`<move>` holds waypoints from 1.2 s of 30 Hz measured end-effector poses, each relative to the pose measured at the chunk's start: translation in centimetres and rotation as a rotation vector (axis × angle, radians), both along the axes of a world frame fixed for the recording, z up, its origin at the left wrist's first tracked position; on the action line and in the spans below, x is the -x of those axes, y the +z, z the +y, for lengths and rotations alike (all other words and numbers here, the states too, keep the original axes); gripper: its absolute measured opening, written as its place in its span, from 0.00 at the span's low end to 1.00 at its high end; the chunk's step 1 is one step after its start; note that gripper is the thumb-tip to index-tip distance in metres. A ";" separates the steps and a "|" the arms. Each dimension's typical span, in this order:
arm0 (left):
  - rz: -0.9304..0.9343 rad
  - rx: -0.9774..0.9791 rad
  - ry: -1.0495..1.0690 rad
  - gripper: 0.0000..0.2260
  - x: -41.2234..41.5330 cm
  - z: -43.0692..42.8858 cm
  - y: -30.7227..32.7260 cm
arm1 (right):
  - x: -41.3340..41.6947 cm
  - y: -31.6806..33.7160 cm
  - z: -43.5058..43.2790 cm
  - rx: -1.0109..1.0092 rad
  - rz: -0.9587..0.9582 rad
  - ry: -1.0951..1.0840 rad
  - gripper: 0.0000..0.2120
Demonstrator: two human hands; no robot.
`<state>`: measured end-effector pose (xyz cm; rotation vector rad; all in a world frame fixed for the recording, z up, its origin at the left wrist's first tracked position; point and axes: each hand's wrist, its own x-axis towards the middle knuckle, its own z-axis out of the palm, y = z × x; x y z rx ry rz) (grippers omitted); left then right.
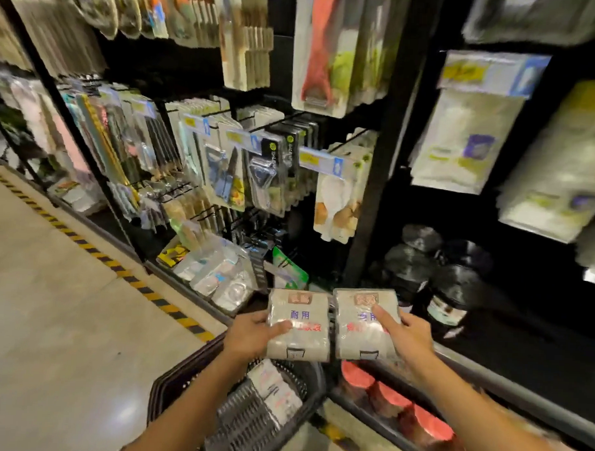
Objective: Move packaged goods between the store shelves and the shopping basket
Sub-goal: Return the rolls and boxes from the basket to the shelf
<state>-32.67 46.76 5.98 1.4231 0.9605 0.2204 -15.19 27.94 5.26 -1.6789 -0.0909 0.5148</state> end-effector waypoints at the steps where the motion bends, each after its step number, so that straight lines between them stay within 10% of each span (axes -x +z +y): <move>1: -0.007 0.005 -0.044 0.10 -1.1 -1.4 0.1 | -0.2 0.4 -2.0 0.002 -0.014 -0.038 0.06; 17: -0.002 -0.039 -0.462 0.07 -18.7 -26.4 -0.6 | -7.5 -0.6 -32.5 0.070 0.008 -0.426 0.21; 36: 0.138 -0.021 -0.573 0.09 -37.5 -29.4 -11.8 | -23.4 -11.2 -34.5 0.373 0.110 -0.462 0.12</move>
